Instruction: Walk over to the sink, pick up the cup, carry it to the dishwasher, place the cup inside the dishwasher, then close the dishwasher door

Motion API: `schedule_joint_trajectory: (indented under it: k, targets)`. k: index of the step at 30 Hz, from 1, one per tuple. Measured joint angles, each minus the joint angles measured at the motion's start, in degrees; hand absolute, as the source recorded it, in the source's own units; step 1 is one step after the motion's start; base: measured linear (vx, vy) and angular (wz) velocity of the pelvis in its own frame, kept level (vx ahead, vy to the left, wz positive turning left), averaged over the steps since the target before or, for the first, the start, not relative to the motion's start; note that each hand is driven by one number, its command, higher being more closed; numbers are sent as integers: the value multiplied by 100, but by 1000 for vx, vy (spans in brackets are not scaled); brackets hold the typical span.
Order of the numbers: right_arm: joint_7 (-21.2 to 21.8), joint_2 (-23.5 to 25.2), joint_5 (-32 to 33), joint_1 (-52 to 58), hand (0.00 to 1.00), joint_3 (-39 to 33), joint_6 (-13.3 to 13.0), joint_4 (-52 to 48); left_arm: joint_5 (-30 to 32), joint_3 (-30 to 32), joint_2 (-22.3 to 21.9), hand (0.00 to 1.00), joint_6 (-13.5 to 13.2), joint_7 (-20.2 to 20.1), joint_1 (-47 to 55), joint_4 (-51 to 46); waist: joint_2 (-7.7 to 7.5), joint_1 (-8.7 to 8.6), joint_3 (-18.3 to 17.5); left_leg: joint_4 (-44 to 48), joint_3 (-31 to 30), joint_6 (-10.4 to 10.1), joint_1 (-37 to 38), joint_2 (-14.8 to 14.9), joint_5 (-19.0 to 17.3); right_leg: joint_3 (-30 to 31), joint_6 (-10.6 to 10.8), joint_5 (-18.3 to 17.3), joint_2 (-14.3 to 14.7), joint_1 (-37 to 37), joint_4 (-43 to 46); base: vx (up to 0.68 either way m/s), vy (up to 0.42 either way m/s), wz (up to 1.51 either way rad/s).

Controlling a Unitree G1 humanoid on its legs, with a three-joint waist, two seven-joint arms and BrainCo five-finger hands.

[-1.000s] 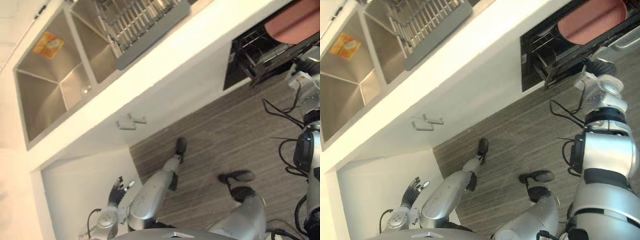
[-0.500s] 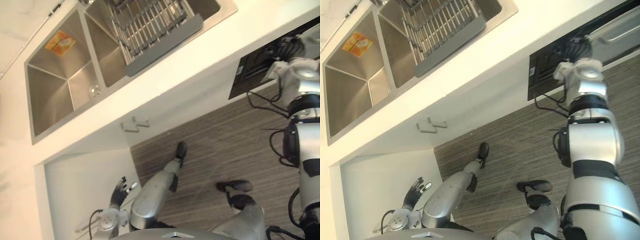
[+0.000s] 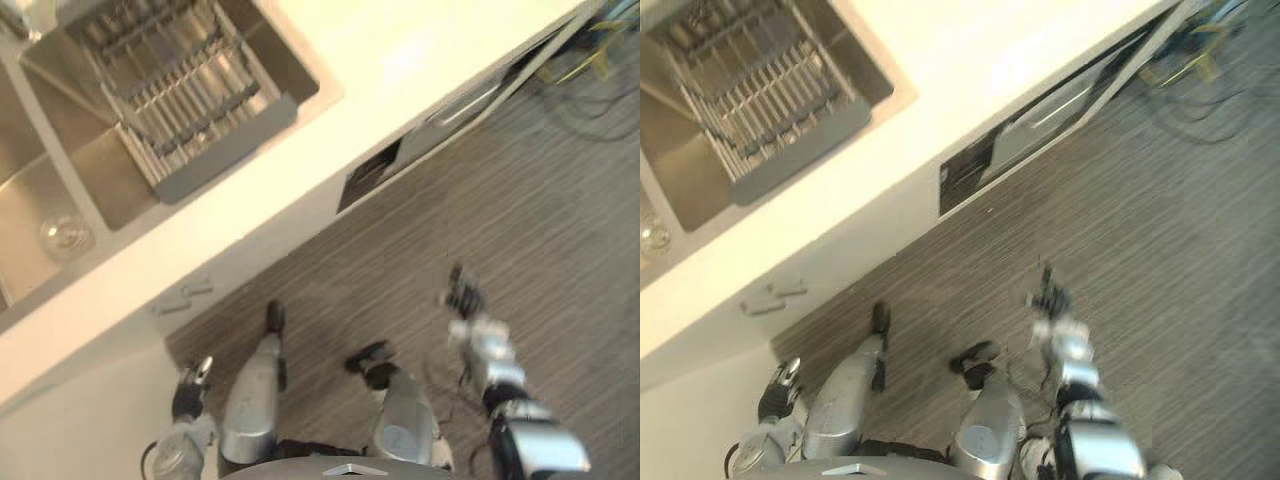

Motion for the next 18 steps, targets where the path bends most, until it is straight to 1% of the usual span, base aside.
schedule_joint_trajectory:
  k: [1, 2, 3, 4, 5, 6, 7, 8, 9, 10, 11, 12, 13, 14, 15, 16, 17, 18]
  targets:
    - [3, 88, -198, 207, 0, 6, -36, 103, 3, 14, 12, 0, 7, 24, 35, 77, -50, -42, -98, -1, 3, 14, 56, -6, -59, 73, -70, 60, -9, 51, 44, 98, 74, -13]
    - [2, 232, -518, 511, 0, 10, -38, 167, 32, 40, 28, 0, 12, 65, 98, 160, -112, -103, -283, -18, -14, 70, 154, -21, -150, 273, -160, 188, 0, 79, 105, 108, 98, 2]
    - [-19, 382, -1123, 811, 0, 3, -113, 286, 147, 35, 61, 0, 58, 124, 162, 181, -155, -162, -462, -20, -102, 114, 315, -32, -245, 614, -224, 406, 21, 125, 229, 108, 107, 18]
    - [-25, 481, -1528, 1019, 0, 12, -164, 305, 256, -33, 115, 0, 96, 142, 169, 187, -143, -219, -552, -38, -257, 153, 443, -32, -268, 898, -263, 550, 33, 133, 405, 163, 84, 44]
    - [-69, 632, -1737, 1209, 0, 20, -249, 298, 360, -101, 147, 0, 157, 168, 159, 192, -62, -290, -645, -54, -436, 181, 542, 33, -268, 1229, 13, 344, 179, 140, 312, 195, -5, 75]
    - [-90, 662, -1894, 1307, 0, 72, -362, 249, 522, -123, 194, 0, 286, 258, 97, 204, -63, -407, -793, -74, -670, 182, 521, 109, -261, 1632, 269, -232, 663, 227, -259, 212, -58, 93]
    - [-90, 665, -1929, 1374, 0, 229, -437, 192, 646, -79, 210, 0, 461, 368, -69, 285, -105, -447, -856, -87, -889, 180, 519, 134, -262, 1966, 332, -433, 1104, 263, -848, 149, -99, 80]
    - [-91, 690, -1929, 1380, 0, 271, -469, 141, 675, -59, 213, 0, 523, 380, -163, 363, -128, -453, -869, -87, -986, 168, 513, 131, -260, 2139, 360, -457, 1289, 263, -1146, 87, -128, 85]
    - [-86, 774, -1927, 1390, 0, 264, -587, 61, 762, -12, 209, 0, 650, 398, -336, 463, -175, -498, -895, -89, -1209, 132, 488, 95, -254, 2524, 378, -451, 1611, 257, -1769, 36, -97, 78]
    - [-82, 784, -1921, 1393, 0, 266, -652, 65, 787, -9, 215, 0, 711, 424, -383, 473, -210, -532, -914, -95, -1346, 119, 479, 41, -254, 2782, 395, -441, 1706, 256, -2038, 44, -149, 126]
    - [-74, 850, -1910, 1442, 0, 247, -725, 70, 870, 15, 264, 0, 771, 437, -435, 521, -387, -612, -1008, -119, -1598, 46, 437, -134, -263, 3327, 535, -158, 1780, 343, -2198, 74, -189, 165]
    - [-66, 916, -1871, 1542, 0, 167, -791, 73, 964, 44, 212, 0, 841, 421, -487, 629, -370, -708, -1037, -67, -1473, 66, 490, -150, -252, 3515, 551, -178, 1838, 440, -1930, 113, -222, 165]
    - [-53, 953, -1863, 1584, 0, 108, -841, 67, 1023, 137, 158, 0, 872, 410, -477, 626, -330, -703, -1074, -3, -1348, 49, 492, -116, -242, 3593, 576, -371, 1861, 436, -1703, 175, -205, 138]
    - [-51, 927, -1861, 1640, 0, -9, -993, 67, 1129, 328, 98, 0, 920, 359, -468, 634, -280, -682, -1126, 49, -1357, -89, 527, -121, -263, 3799, 536, -642, 1905, 442, -1262, 217, -134, 100]
    - [-16, 907, -1902, 1650, 0, -10, -1065, 68, 1293, 434, 91, 0, 939, 295, -436, 688, -242, -690, -1182, 44, -1599, -145, 587, -113, -282, 4041, 553, -684, 1975, 553, -1098, 225, -107, 97]
    - [26, 903, -1916, 1659, 0, -10, -1073, 73, 1362, 444, 97, 0, 938, 269, -412, 692, -210, -694, -1215, 59, -1659, -160, 627, -86, -276, 4099, 556, -682, 2011, 644, -1082, 221, -45, 95]
    - [126, 919, -1911, 1697, 0, -10, -1076, 74, 1447, 501, 95, 0, 934, 198, -345, 680, -212, -655, -1296, 37, -1656, -169, 759, -28, -269, 4083, 555, -682, 2054, 787, -1046, 189, -15, 78]
    - [295, 996, -1870, 1716, 0, -11, -1077, 78, 1447, 621, 85, 0, 927, 166, -283, 669, -271, -586, -1381, -7, -1656, -176, 863, 29, -269, 4094, 553, -683, 2074, 914, -1050, 161, -7, 62]
